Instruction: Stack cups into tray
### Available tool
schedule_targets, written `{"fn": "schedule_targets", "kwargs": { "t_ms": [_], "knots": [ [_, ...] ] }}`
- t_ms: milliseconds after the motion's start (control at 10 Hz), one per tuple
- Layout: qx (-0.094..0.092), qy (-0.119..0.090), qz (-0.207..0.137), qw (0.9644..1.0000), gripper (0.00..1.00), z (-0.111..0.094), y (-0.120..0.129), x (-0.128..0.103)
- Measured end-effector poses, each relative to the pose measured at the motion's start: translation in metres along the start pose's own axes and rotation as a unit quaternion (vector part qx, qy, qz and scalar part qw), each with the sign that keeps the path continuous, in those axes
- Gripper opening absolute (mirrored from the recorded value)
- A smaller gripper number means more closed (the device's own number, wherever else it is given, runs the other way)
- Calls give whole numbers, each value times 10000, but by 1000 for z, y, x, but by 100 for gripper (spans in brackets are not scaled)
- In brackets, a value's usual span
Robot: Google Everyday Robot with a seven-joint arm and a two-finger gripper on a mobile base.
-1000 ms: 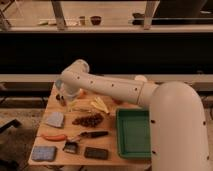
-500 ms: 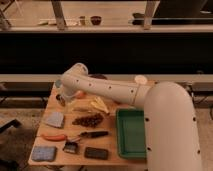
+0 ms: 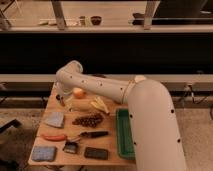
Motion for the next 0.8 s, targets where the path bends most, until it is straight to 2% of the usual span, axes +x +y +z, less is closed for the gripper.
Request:
{"fn": "schedule_targets", "kwargs": {
  "t_ms": [200,300,400,500,800],
  "knots": [
    [-157,33,-126,9998,80,18,-1,3],
    [-235,-4,-154,9996,80,32,0,8],
    [-248,-44,-133,9996,80,36,1,12],
    [-240,-124,-96,9996,80,41,1,17],
    [-37,-302,-104,9995,79,49,-9,20]
  ]
}}
